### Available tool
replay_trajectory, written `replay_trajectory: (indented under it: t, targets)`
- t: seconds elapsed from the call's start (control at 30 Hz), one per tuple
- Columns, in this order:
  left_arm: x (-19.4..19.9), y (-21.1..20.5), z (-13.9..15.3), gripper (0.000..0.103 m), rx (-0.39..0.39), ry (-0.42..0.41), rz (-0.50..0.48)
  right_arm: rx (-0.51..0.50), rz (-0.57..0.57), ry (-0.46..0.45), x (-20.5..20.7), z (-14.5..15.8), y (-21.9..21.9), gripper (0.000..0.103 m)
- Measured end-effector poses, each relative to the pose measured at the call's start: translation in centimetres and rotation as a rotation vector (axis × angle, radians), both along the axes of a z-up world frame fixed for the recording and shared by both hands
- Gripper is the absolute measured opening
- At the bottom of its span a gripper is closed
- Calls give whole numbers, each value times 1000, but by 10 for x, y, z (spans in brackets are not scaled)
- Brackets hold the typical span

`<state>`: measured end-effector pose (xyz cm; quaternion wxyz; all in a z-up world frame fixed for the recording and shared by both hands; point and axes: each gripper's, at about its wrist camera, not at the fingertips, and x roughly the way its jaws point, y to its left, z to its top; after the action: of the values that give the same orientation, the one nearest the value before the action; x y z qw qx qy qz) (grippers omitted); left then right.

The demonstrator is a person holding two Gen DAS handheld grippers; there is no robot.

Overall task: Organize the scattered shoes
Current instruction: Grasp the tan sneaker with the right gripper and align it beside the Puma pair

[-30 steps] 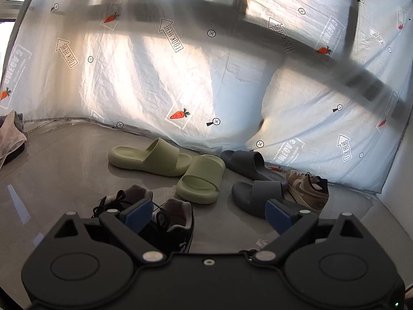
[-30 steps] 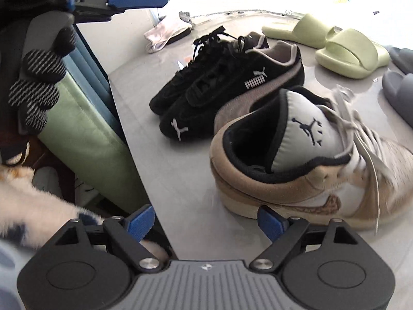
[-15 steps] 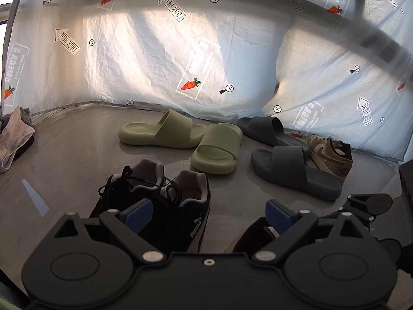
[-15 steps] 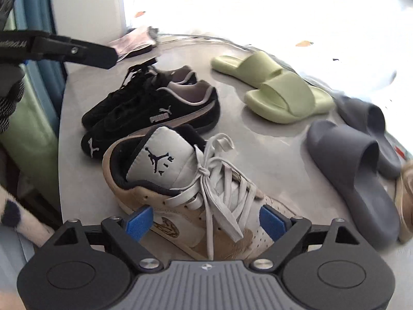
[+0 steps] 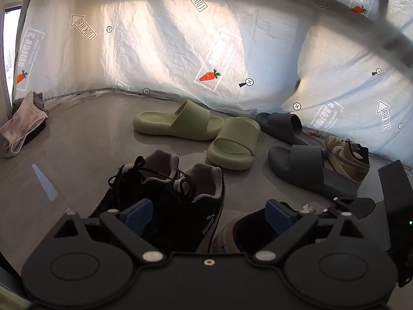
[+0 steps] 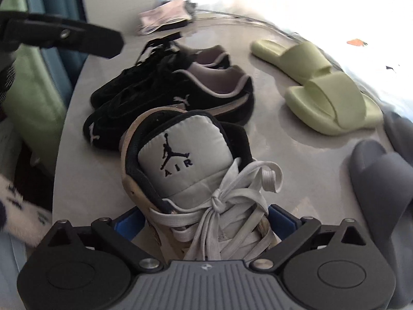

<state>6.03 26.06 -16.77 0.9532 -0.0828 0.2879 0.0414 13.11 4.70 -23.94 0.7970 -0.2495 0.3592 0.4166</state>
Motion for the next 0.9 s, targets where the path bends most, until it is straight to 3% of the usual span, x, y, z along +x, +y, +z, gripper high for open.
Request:
replay_trajectory:
  t: [0.2, 0.47, 0.53, 0.63, 0.9]
  targets:
    - [6, 3, 0, 95, -9, 3, -14, 82, -450, 44, 3, 0, 1, 97]
    - [3, 6, -1, 95, -3, -11, -50, 177, -462, 139, 3, 6, -23, 98]
    - [3, 9, -3, 95, -18, -8, -42, 200, -464, 163, 2, 7, -29, 92]
    - [5, 12, -3, 95, -29, -6, -26, 236, -468, 199, 2, 10, -38, 73]
    - [4, 14, 0, 95, -36, -24, -11, 314, -429, 309, -9, 14, -49, 73]
